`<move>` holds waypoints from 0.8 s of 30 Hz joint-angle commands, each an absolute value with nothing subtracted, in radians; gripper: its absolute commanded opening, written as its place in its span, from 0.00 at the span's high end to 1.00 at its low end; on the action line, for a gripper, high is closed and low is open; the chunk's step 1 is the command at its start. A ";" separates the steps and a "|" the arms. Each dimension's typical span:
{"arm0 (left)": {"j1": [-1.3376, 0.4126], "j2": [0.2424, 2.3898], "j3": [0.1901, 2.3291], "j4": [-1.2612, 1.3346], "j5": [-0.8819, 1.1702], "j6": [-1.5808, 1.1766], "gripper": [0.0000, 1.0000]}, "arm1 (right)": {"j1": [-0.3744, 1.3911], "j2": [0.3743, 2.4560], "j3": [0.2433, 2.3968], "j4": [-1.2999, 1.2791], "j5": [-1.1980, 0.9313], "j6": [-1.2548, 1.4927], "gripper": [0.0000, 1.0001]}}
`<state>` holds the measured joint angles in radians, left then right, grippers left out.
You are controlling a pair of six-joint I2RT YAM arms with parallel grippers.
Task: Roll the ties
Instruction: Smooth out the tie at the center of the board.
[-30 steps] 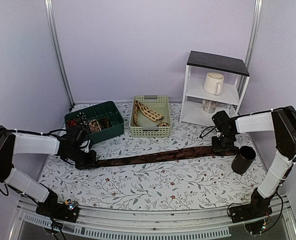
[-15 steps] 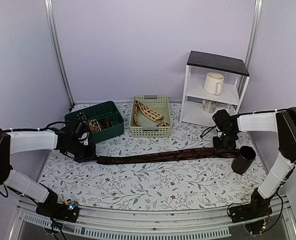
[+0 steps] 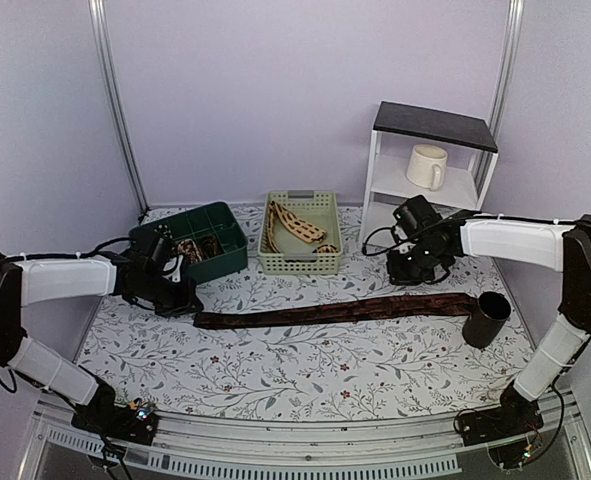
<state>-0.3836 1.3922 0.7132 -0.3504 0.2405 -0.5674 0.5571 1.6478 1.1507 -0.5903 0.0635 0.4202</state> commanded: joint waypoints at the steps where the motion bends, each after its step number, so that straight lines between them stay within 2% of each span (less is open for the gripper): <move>1: -0.390 1.424 0.676 -0.286 0.271 -0.536 1.00 | 0.657 1.762 1.236 -0.466 -0.047 0.492 0.92; 12: -0.389 1.513 0.636 -0.226 0.242 -0.530 1.00 | 0.839 2.048 1.456 -0.373 -0.174 0.538 0.96; 24: -0.376 1.522 0.551 -0.208 0.181 -0.552 1.00 | 0.843 2.108 1.343 -0.361 -0.087 0.525 0.98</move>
<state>-0.3824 1.4956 0.6025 -0.1665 0.2401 -0.5484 0.8440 2.0846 1.3846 -0.3408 -0.1421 0.5346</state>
